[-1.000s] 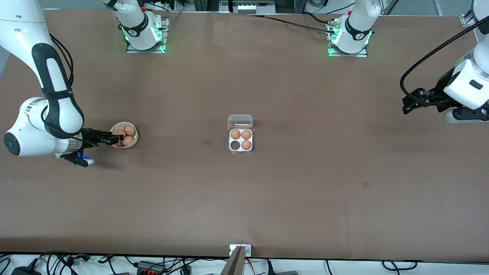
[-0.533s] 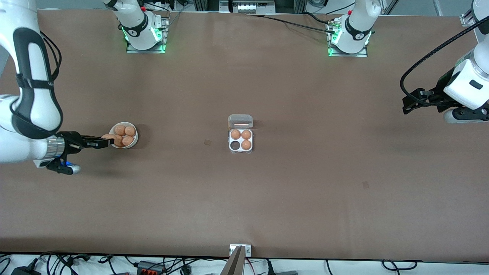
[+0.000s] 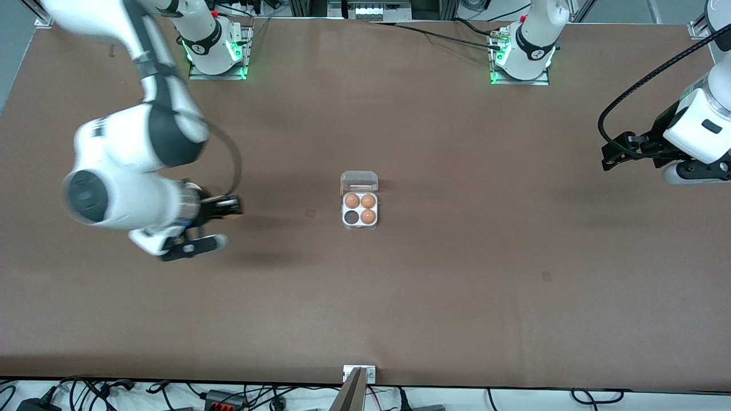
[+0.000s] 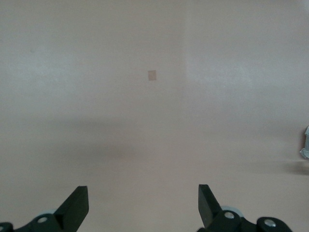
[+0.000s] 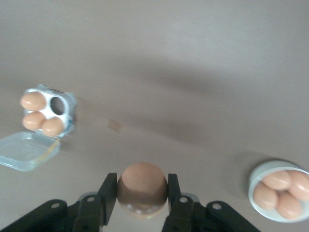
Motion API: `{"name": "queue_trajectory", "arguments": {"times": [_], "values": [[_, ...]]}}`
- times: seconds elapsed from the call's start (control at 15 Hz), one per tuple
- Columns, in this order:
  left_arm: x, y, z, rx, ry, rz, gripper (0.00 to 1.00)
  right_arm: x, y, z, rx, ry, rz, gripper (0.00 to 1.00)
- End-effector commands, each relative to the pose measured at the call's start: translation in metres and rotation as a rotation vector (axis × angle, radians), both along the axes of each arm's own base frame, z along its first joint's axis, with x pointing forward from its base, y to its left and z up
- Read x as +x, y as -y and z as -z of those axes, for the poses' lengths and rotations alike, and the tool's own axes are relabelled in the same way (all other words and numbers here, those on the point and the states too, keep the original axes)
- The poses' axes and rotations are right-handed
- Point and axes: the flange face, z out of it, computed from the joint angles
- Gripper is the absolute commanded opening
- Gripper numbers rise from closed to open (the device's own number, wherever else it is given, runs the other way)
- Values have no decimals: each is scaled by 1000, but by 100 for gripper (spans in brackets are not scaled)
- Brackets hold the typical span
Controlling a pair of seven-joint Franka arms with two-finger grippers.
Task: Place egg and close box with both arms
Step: 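Carry the egg with the right gripper to the carton's empty slot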
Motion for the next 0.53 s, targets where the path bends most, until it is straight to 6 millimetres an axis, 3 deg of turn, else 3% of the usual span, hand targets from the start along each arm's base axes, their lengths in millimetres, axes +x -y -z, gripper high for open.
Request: {"name": "queue_trajectory", "arguments": {"times": [0.0,0.2,0.47], "values": [[-5,0,-9,5,1,4,100,-2,-42,8,-25,56,-4,13],[-5,1,-9,5,1,6,100,-20,-106,32,-123,135,-41,13],[-5,1,-9,5,1,6,100,-41,-166,62,-131,180,67,13]]}}
